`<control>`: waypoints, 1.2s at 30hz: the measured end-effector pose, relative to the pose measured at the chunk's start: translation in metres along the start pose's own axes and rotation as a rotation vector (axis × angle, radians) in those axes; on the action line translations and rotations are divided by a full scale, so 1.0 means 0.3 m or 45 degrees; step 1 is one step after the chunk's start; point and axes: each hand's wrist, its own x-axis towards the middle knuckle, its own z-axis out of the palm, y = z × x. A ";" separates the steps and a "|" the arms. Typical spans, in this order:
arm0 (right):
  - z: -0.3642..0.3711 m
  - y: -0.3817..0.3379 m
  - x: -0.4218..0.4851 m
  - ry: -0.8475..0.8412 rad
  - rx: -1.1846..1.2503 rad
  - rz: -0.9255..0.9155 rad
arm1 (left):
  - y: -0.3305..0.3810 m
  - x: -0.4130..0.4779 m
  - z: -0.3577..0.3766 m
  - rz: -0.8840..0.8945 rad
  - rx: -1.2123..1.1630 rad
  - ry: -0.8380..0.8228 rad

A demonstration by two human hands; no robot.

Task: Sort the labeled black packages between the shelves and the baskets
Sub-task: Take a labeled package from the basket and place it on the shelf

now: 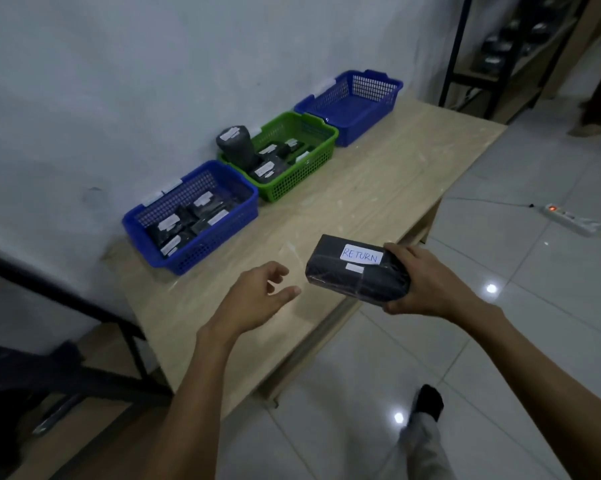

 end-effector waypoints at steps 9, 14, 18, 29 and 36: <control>-0.308 0.348 0.538 -0.045 0.021 -0.182 | 0.283 0.523 0.097 -0.105 -0.074 0.068; -0.465 0.470 0.846 -0.069 -0.012 -0.265 | 0.392 0.777 0.109 -0.153 -0.132 0.124; -0.523 0.556 1.109 -0.099 -0.048 -0.330 | 0.419 1.019 0.119 -0.220 -0.133 0.157; -0.690 0.728 1.716 -0.210 -0.115 -0.415 | 0.485 1.606 0.093 -0.269 -0.066 0.181; -0.721 0.795 2.106 -0.361 -0.115 -0.556 | 0.508 1.863 0.122 -0.487 -0.044 0.227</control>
